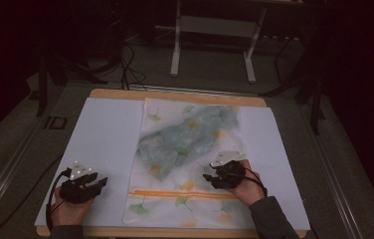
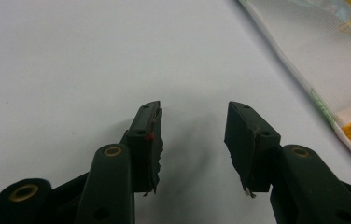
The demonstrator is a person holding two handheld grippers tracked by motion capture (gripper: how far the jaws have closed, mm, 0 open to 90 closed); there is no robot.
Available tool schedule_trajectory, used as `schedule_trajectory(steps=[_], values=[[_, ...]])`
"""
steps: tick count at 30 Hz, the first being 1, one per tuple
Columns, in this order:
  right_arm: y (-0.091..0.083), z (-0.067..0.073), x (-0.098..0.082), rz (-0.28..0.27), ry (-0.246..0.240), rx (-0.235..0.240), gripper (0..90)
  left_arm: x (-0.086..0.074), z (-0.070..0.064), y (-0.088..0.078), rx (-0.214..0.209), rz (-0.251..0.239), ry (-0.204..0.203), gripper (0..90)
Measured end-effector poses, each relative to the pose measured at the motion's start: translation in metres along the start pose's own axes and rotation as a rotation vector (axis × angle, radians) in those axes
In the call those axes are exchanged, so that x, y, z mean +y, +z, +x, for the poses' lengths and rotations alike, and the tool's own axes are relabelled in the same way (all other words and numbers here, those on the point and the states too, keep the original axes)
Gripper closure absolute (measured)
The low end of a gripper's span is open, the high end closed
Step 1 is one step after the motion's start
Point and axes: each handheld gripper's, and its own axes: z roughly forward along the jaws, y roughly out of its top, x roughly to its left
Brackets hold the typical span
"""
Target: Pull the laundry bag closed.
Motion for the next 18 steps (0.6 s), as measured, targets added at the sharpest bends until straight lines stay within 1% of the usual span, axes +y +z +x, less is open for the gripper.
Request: schedule_trajectory(steps=[3,9,11,14,18], values=[[0.002,0.003,0.004,0.007,-0.014,0.01,52.1,0.001,0.0,-0.001,-0.003,0.001,-0.001,56.2],[0.007,0.009,0.012,0.002,-0.031,0.03,52.1,0.001,0.0,-0.001,0.003,0.001,-0.002,56.3],[0.009,0.012,0.015,0.0,-0.036,0.037,52.2,0.001,-0.001,-0.002,0.008,-0.004,-0.005,56.3],[0.011,0.015,0.02,0.002,-0.048,0.044,52.1,0.001,0.0,-0.003,0.004,-0.009,-0.007,57.0],[0.013,0.019,0.026,0.0,-0.065,0.054,52.3,0.0,0.0,-0.001,0.012,-0.009,0.002,56.9]])
